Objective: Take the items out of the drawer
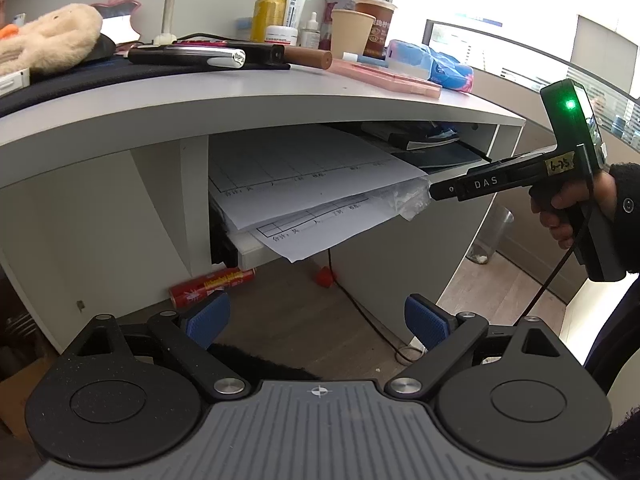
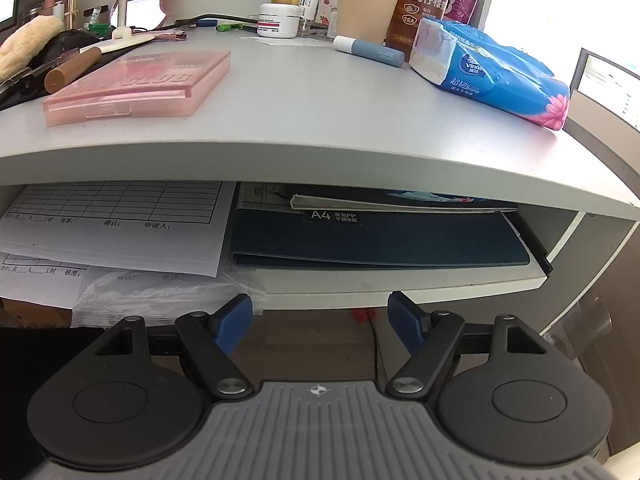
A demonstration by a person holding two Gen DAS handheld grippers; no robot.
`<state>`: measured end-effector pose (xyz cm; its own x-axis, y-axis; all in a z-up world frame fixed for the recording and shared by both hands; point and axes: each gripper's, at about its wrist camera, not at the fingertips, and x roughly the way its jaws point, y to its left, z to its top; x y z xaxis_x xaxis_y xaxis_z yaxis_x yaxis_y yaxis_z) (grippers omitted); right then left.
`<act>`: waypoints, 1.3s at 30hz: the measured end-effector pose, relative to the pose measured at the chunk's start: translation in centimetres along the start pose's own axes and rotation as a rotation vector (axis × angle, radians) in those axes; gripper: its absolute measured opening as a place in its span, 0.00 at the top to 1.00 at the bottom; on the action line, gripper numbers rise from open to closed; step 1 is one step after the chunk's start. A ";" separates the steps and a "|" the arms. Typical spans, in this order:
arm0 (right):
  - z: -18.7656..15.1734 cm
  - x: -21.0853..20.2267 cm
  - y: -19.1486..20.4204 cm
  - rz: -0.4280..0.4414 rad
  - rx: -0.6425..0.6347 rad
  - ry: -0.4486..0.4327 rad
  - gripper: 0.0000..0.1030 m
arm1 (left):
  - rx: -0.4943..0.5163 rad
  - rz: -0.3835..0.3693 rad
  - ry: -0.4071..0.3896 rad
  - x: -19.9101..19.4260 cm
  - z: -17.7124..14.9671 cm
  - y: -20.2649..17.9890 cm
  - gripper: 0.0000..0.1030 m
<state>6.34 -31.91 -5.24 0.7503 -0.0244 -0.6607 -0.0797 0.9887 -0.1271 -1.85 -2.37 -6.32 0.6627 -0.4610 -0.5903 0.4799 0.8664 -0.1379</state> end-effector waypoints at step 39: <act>0.6 -0.1 -0.9 -0.061 0.000 -0.003 0.29 | -0.032 0.053 -0.029 -0.6 0.5 0.4 0.02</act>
<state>6.78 -32.69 -4.61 0.7555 -0.0840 -0.6497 -0.0342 0.9853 -0.1672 -1.77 -1.82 -5.56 0.7032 -0.4187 -0.5746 0.4250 0.8955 -0.1325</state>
